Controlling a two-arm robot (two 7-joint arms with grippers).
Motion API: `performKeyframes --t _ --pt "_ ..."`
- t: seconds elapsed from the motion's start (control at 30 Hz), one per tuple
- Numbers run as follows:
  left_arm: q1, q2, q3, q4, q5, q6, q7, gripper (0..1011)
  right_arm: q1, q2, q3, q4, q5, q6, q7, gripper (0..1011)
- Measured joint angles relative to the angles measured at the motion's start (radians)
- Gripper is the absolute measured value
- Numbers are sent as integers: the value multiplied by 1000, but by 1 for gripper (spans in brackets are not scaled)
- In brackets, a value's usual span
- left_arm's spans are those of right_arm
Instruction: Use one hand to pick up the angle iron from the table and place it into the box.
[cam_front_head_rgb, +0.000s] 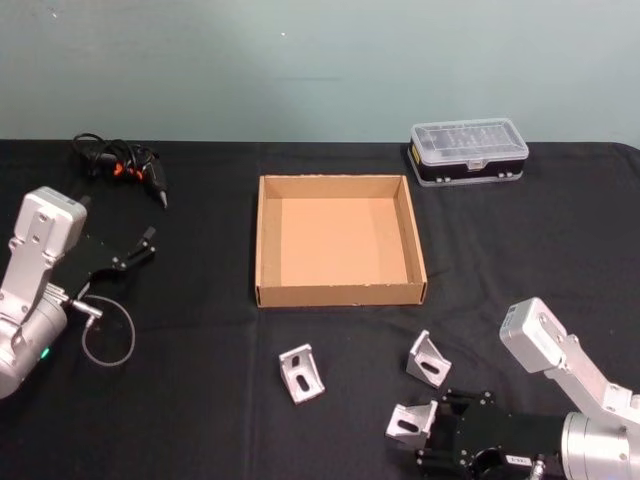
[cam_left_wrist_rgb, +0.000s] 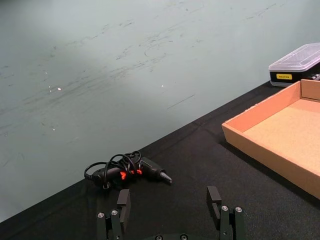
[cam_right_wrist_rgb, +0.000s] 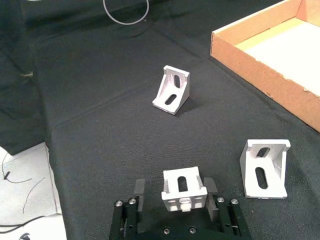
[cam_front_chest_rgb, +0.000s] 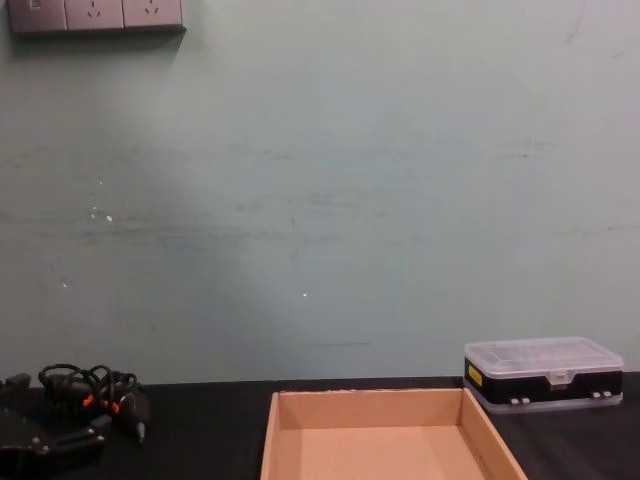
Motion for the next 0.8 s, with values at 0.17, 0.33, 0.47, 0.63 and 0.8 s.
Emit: performKeyframes --t 0.17,0.33,0.47,0.63,0.8 --pt "0 0 0 0 0 0 0 1000 -3 -3 1 4 -1 -3 0 595" --pt "0 0 0 0 0 0 0 1000 -7 -7 0 7 -4 -6 0 456" --pt "0 0 0 0 0 0 0 1000 -8 -8 0 8 -5 -7 1 456" --pt "0 0 0 0 0 0 0 1000 -15 -5 11 -11 -9 -9 -10 453" --pt "0 0 0 0 0 0 0 1000 -30 -3 46 -65 -22 -17 -62 453"
